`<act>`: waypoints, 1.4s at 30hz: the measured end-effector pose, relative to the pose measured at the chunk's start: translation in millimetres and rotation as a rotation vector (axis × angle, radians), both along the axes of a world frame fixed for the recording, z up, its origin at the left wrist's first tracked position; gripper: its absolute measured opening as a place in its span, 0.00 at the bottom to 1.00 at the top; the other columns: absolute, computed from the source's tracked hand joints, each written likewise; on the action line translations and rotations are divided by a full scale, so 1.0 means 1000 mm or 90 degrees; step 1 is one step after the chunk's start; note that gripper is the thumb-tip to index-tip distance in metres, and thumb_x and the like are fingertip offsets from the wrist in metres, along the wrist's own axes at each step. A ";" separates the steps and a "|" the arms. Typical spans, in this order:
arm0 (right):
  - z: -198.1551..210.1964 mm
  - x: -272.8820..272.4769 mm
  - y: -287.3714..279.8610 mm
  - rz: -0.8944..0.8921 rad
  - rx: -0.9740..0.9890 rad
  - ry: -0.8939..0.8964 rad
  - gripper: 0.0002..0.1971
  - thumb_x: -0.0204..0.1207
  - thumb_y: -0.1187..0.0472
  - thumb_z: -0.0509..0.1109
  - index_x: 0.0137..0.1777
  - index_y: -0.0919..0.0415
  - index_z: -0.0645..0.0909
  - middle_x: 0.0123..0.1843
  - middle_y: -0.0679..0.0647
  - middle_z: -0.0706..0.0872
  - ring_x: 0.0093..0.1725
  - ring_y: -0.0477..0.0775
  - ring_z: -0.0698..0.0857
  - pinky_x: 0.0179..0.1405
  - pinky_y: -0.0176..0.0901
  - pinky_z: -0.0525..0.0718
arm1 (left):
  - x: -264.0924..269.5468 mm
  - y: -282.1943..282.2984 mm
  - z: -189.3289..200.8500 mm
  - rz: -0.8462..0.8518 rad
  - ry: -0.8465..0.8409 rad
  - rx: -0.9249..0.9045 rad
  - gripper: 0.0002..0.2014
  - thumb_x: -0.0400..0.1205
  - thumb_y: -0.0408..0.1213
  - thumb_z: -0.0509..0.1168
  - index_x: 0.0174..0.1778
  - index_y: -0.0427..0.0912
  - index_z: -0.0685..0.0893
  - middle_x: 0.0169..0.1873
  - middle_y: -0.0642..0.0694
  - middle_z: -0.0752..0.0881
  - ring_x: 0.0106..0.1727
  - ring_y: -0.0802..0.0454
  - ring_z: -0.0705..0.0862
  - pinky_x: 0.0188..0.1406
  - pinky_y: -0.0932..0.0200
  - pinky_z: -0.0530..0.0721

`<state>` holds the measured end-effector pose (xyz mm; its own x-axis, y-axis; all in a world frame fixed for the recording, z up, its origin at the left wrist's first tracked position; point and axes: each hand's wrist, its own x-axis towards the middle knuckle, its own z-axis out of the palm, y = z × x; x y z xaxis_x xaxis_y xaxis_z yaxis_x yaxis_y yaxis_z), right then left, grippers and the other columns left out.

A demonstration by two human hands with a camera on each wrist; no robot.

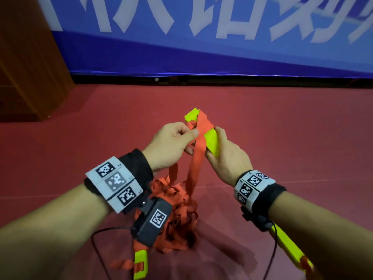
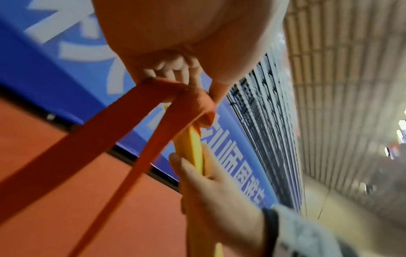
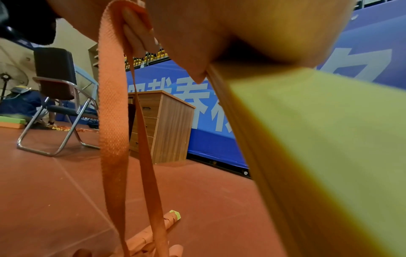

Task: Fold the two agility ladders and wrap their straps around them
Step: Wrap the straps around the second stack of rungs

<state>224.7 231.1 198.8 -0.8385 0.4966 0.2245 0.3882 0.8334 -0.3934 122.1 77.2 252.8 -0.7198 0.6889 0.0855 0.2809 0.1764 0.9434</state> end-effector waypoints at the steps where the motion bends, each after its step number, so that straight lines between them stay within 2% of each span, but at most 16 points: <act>1: 0.000 0.000 0.001 -0.001 0.011 -0.005 0.29 0.84 0.41 0.63 0.80 0.46 0.55 0.54 0.59 0.87 0.52 0.71 0.87 0.40 0.54 0.77 | 0.001 0.001 0.001 -0.011 -0.034 -0.014 0.15 0.88 0.42 0.66 0.35 0.46 0.78 0.28 0.50 0.85 0.34 0.53 0.88 0.28 0.60 0.72; 3: 0.001 0.000 0.004 -0.007 0.026 -0.004 0.30 0.84 0.42 0.62 0.80 0.46 0.54 0.55 0.59 0.86 0.51 0.71 0.87 0.40 0.54 0.77 | 0.002 0.001 0.000 -0.028 -0.083 -0.030 0.14 0.90 0.41 0.63 0.38 0.45 0.83 0.35 0.49 0.88 0.39 0.54 0.91 0.29 0.61 0.75; 5: 0.004 0.000 0.006 -0.012 0.036 -0.003 0.30 0.85 0.41 0.61 0.80 0.46 0.54 0.55 0.58 0.86 0.51 0.71 0.87 0.41 0.55 0.79 | 0.001 0.002 0.000 -0.046 -0.127 -0.009 0.16 0.90 0.39 0.61 0.44 0.34 0.88 0.38 0.47 0.89 0.40 0.55 0.88 0.35 0.64 0.78; 7: 0.005 0.000 0.007 -0.014 0.044 -0.014 0.30 0.85 0.40 0.61 0.81 0.46 0.54 0.56 0.58 0.85 0.51 0.71 0.87 0.42 0.55 0.80 | 0.000 0.003 0.000 -0.050 -0.141 0.024 0.18 0.90 0.39 0.62 0.50 0.24 0.86 0.42 0.43 0.86 0.44 0.53 0.83 0.43 0.64 0.78; 8: 0.005 0.000 0.008 -0.016 0.045 -0.017 0.30 0.85 0.40 0.61 0.81 0.46 0.54 0.56 0.57 0.85 0.51 0.71 0.87 0.41 0.54 0.78 | 0.001 0.003 -0.001 -0.054 -0.145 0.045 0.17 0.90 0.38 0.62 0.50 0.25 0.86 0.42 0.41 0.85 0.44 0.52 0.82 0.45 0.65 0.79; 10: 0.006 0.000 0.008 -0.018 0.041 -0.015 0.29 0.85 0.39 0.60 0.80 0.46 0.55 0.53 0.56 0.84 0.50 0.71 0.87 0.39 0.52 0.75 | 0.003 0.003 -0.002 -0.054 -0.116 0.072 0.14 0.89 0.37 0.64 0.39 0.35 0.83 0.36 0.43 0.83 0.43 0.49 0.82 0.45 0.63 0.78; 13: 0.008 0.001 0.008 -0.017 0.029 -0.010 0.29 0.86 0.38 0.60 0.81 0.47 0.56 0.46 0.52 0.79 0.49 0.69 0.87 0.38 0.50 0.73 | 0.004 0.003 -0.007 0.016 0.013 0.068 0.17 0.86 0.39 0.69 0.30 0.44 0.78 0.27 0.50 0.81 0.36 0.51 0.86 0.43 0.55 0.77; 18: 0.008 0.001 0.010 0.008 -0.013 -0.002 0.29 0.85 0.37 0.61 0.80 0.45 0.58 0.51 0.59 0.88 0.52 0.71 0.87 0.40 0.53 0.76 | -0.003 0.003 -0.013 0.135 0.084 0.037 0.13 0.84 0.46 0.71 0.39 0.46 0.77 0.30 0.43 0.82 0.30 0.49 0.78 0.34 0.52 0.74; 21: 0.007 0.002 0.012 0.000 -0.048 -0.001 0.28 0.84 0.35 0.60 0.79 0.44 0.59 0.51 0.59 0.88 0.51 0.71 0.88 0.44 0.55 0.82 | -0.007 0.004 -0.015 0.129 0.062 0.008 0.11 0.83 0.46 0.73 0.50 0.45 0.80 0.30 0.47 0.84 0.24 0.57 0.77 0.30 0.58 0.71; 24: 0.005 0.002 0.015 -0.006 -0.087 0.001 0.26 0.83 0.32 0.59 0.76 0.41 0.62 0.49 0.57 0.88 0.50 0.69 0.88 0.46 0.57 0.84 | -0.013 0.002 -0.016 0.102 0.098 -0.002 0.09 0.84 0.45 0.72 0.43 0.43 0.88 0.24 0.52 0.83 0.19 0.64 0.73 0.28 0.60 0.70; 27: 0.004 0.001 0.016 0.010 -0.178 0.038 0.21 0.83 0.34 0.63 0.70 0.39 0.68 0.45 0.52 0.88 0.45 0.62 0.87 0.49 0.57 0.85 | -0.017 0.001 -0.016 0.086 0.124 0.015 0.11 0.86 0.43 0.69 0.42 0.40 0.89 0.25 0.51 0.83 0.18 0.64 0.72 0.24 0.66 0.67; 30: 0.002 0.000 0.013 0.074 -0.328 0.121 0.13 0.81 0.36 0.66 0.61 0.37 0.75 0.34 0.40 0.83 0.34 0.50 0.82 0.41 0.54 0.83 | -0.018 0.003 -0.017 0.083 0.121 0.048 0.12 0.87 0.42 0.68 0.40 0.41 0.87 0.26 0.50 0.84 0.17 0.63 0.71 0.23 0.68 0.65; 32: 0.004 -0.001 0.006 0.121 -0.456 0.175 0.09 0.80 0.37 0.68 0.54 0.37 0.77 0.30 0.43 0.76 0.29 0.50 0.76 0.31 0.49 0.77 | -0.020 0.005 -0.017 0.083 0.097 0.075 0.13 0.87 0.43 0.68 0.38 0.42 0.86 0.26 0.50 0.83 0.17 0.63 0.70 0.22 0.68 0.65; 35: 0.009 -0.002 -0.004 0.174 -0.616 0.216 0.04 0.86 0.47 0.69 0.49 0.43 0.79 0.32 0.52 0.70 0.30 0.53 0.71 0.25 0.43 0.71 | -0.025 0.007 -0.018 0.090 0.076 0.093 0.17 0.87 0.46 0.68 0.34 0.42 0.83 0.24 0.52 0.82 0.19 0.62 0.69 0.23 0.66 0.66; 39: 0.012 -0.003 -0.012 0.229 -0.719 0.221 0.04 0.83 0.47 0.69 0.51 0.45 0.81 0.38 0.58 0.67 0.31 0.52 0.70 0.24 0.42 0.69 | -0.024 0.009 -0.016 0.040 -0.015 0.158 0.07 0.88 0.43 0.66 0.52 0.43 0.85 0.36 0.47 0.85 0.20 0.66 0.74 0.24 0.74 0.69; 42: 0.014 -0.004 -0.013 0.259 -0.753 0.203 0.15 0.81 0.44 0.69 0.60 0.52 0.79 0.39 0.58 0.67 0.30 0.52 0.68 0.24 0.42 0.68 | -0.023 0.004 -0.014 -0.039 -0.145 0.169 0.11 0.88 0.48 0.63 0.62 0.50 0.84 0.49 0.42 0.84 0.19 0.62 0.63 0.17 0.69 0.62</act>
